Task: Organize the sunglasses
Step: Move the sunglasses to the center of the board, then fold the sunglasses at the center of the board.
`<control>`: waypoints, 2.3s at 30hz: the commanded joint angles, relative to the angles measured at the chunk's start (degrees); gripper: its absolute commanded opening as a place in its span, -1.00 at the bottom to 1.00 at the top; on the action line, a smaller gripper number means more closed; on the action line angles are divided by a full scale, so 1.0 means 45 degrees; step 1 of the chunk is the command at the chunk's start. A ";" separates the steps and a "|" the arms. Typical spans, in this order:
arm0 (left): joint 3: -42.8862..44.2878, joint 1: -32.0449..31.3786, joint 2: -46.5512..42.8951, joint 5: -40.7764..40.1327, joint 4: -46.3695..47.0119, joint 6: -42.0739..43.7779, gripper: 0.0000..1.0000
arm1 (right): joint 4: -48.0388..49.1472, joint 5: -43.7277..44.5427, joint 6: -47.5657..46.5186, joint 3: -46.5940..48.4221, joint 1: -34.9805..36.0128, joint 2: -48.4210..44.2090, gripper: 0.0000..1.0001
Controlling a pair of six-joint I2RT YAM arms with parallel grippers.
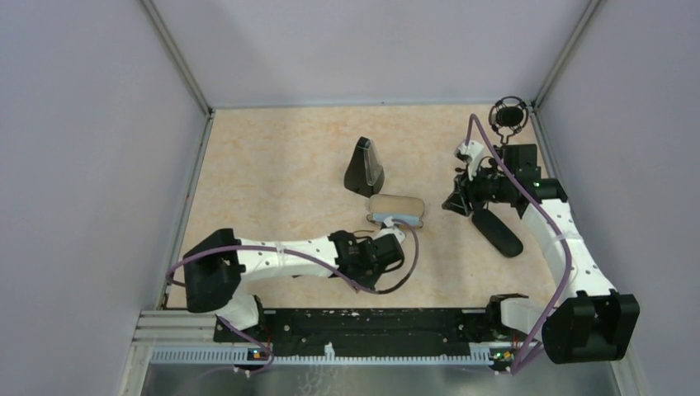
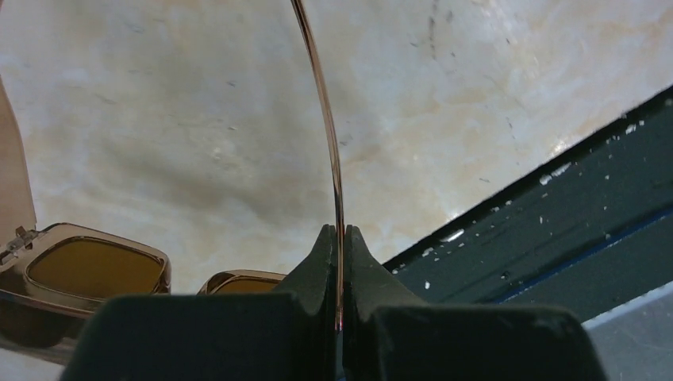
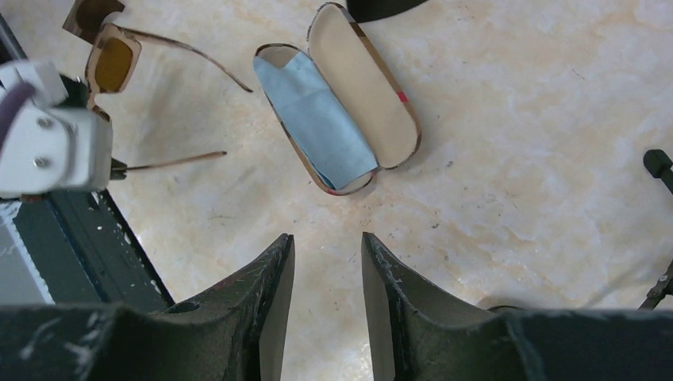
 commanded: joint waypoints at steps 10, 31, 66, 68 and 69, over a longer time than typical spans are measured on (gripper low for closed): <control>-0.0062 -0.1317 -0.1379 -0.3110 -0.1279 -0.3047 0.16 | 0.0249 -0.0522 0.0811 -0.0278 -0.0062 -0.0577 -0.26; -0.5569 0.2065 -0.6295 -0.2829 0.1492 -0.7506 0.06 | 0.0736 -0.0986 0.0935 -0.0834 -0.0052 -0.0413 -0.25; -0.3873 0.1672 -0.5149 -0.0879 0.4422 -0.4473 -1.00 | 0.2147 0.2730 0.1363 -0.0332 0.7096 0.2012 -0.79; -0.3751 0.1676 -0.5145 -0.0971 0.4387 -0.4502 -1.00 | 0.2079 0.2675 0.1343 -0.0209 0.7896 0.2229 -0.83; -0.3701 0.1675 -0.5123 -0.1022 0.4375 -0.4517 -1.00 | 0.2063 0.2635 0.1322 -0.0210 0.8287 0.2258 -0.83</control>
